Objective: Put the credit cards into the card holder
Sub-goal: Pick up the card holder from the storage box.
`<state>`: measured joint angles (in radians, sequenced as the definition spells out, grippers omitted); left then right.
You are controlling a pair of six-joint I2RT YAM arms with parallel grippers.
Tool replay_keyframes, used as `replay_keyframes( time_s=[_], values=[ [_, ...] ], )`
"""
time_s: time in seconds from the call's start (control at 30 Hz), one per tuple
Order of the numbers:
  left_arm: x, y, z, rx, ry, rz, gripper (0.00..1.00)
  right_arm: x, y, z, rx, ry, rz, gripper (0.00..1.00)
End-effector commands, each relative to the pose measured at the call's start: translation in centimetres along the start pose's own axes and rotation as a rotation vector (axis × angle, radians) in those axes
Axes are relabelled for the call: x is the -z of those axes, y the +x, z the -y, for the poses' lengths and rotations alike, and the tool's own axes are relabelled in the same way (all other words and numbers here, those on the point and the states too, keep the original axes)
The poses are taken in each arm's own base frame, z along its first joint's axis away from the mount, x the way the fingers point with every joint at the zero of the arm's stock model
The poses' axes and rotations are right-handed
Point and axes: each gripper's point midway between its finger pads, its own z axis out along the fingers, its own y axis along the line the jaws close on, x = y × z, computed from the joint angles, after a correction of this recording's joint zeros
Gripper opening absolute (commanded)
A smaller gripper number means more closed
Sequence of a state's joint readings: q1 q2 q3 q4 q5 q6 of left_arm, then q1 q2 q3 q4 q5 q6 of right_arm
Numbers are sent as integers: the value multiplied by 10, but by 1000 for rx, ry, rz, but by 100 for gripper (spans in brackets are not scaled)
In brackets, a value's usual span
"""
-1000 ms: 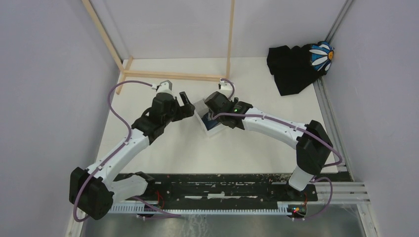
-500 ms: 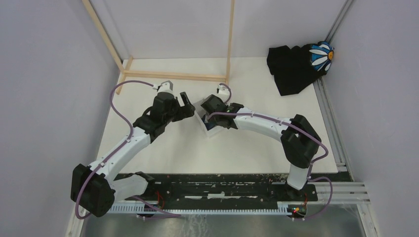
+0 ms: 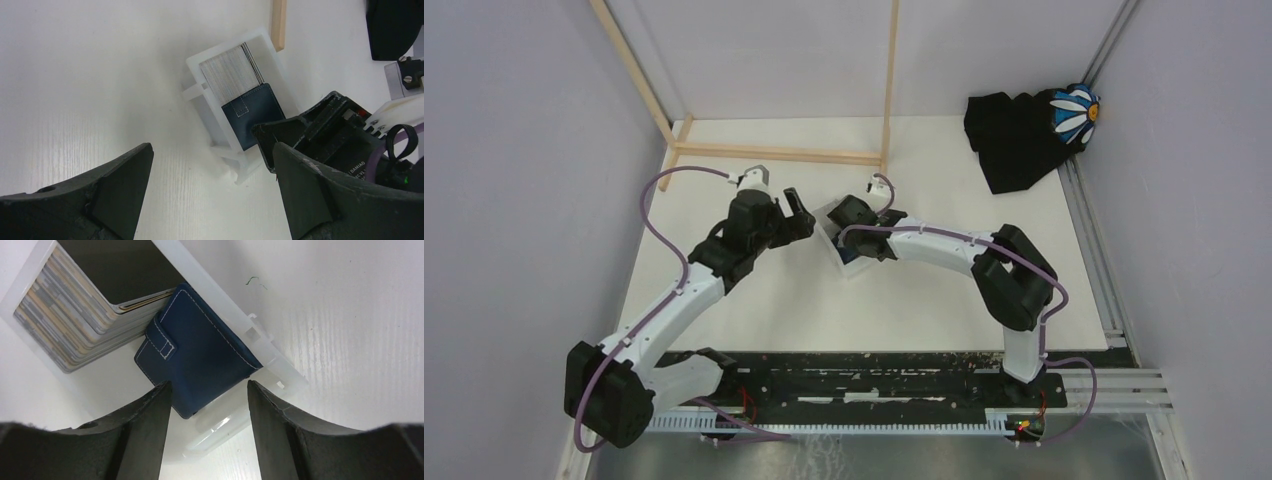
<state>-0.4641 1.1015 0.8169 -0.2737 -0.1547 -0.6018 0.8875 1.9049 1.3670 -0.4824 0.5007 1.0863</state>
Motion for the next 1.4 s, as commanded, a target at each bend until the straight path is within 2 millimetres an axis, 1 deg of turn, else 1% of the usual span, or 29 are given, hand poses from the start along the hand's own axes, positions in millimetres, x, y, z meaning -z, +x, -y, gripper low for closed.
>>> replay_keyframes(
  time_s=[0.0, 0.17, 0.3, 0.63, 0.77, 0.9, 1.03, 1.1, 1.23, 1.37],
  values=[
    [5, -18, 6, -23, 34, 74, 97, -3, -18, -7, -99, 22, 66, 63],
    [10, -20, 5, -19, 37, 92, 97, -10, -17, -4, -127, 46, 86, 64],
    [12, -20, 4, -18, 39, 100, 96, -17, -16, 4, -146, 92, 102, 65],
    [17, -28, 6, -2, 52, 145, 96, -33, -6, 14, -177, 170, 98, 70],
    [19, -31, 7, 6, 56, 152, 96, -39, 0, 24, -168, 217, 81, 72],
    [22, -33, 5, 6, 47, 163, 96, -41, 5, 43, -141, 306, 68, 73],
    [24, -34, 4, 4, 40, 168, 96, -38, 4, 61, -130, 370, 65, 73],
    [24, -35, 4, 6, 40, 169, 96, -40, 5, 64, -123, 387, 56, 74],
    [22, -34, 4, 9, 37, 164, 96, -51, 12, 71, -99, 435, 14, 74],
    [20, -33, 4, 10, 33, 161, 96, -58, 17, 71, -84, 413, -2, 73]
  ],
)
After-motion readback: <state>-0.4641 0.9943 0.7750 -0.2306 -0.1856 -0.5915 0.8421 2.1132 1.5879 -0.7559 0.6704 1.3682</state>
